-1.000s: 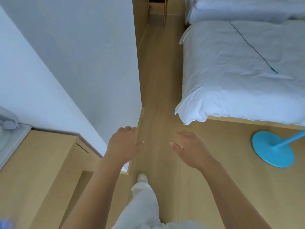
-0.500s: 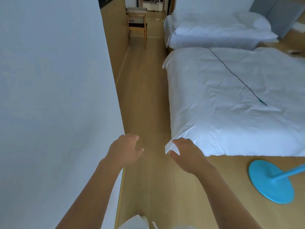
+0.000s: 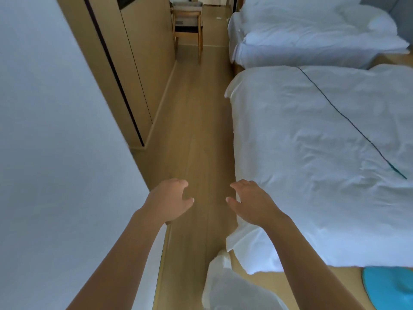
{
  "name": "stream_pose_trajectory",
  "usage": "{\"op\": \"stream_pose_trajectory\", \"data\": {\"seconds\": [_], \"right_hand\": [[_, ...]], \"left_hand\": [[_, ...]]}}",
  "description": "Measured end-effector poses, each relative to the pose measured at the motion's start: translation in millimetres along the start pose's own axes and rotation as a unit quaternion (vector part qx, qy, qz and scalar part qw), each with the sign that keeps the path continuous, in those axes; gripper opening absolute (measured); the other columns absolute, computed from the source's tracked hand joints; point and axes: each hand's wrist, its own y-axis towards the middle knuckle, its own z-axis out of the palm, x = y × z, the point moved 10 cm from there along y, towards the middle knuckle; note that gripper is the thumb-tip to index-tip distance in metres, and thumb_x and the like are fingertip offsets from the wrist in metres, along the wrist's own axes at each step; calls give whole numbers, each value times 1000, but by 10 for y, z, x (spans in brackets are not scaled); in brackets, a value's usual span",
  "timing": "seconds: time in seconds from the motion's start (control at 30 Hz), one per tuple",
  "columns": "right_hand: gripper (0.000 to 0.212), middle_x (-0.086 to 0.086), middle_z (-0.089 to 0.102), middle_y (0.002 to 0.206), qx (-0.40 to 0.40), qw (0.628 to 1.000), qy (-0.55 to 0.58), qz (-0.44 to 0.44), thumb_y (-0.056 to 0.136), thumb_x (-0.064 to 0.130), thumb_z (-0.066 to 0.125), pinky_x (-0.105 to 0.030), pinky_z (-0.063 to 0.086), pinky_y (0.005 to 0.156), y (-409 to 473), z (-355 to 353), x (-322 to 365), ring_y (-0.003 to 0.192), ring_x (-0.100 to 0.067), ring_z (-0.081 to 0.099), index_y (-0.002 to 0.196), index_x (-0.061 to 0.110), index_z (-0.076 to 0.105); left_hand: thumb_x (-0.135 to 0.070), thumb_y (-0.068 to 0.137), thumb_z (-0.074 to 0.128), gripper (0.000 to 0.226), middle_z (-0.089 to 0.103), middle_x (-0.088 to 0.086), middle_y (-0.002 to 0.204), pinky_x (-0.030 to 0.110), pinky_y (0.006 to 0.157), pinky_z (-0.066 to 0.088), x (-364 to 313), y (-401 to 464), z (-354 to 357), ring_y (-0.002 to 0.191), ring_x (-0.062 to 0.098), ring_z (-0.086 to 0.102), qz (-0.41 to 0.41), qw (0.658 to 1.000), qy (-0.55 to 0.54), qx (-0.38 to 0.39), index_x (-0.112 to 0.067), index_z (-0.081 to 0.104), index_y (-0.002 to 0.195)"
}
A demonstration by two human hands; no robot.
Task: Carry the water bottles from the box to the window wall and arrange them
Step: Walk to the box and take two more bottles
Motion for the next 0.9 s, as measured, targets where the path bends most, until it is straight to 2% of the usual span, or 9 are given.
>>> {"op": "stream_pose_trajectory", "data": {"seconds": [0.13,0.4,0.7,0.9], "right_hand": [[49,0,42,143,7,1000,-10,-11,97,43,39,-34,33,106,847,-358,-329,131,-19,37,139,17,39],[48,-1,45,139,36,999,-6,-14,97,41,39,-33,35,103,2090,-776,-821,128,-20,38,137,16,40],[47,-2,47,137,33,999,4,6,96,42,42,-33,38,101,3699,-1080,-1106,126,-21,42,136,16,42],[44,-2,49,133,35,999,13,33,96,41,43,-34,39,99,5027,-1406,-1088,122,-21,44,131,15,46]], "left_hand": [[-40,93,52,53,46,-2,142,29,97,39,-228,886,-237,127,16,45,-5,1000,-20,5,-18,41,140],[-40,93,51,54,44,-2,144,35,104,40,-378,2142,-519,128,16,44,-29,998,-41,26,-18,40,141],[-39,93,53,54,45,0,142,32,103,39,-144,3802,-951,128,16,44,-30,997,-58,33,-16,42,140],[-38,94,52,52,43,2,143,34,106,36,134,5108,-1548,131,18,41,-25,998,-53,31,-16,41,139]]}}
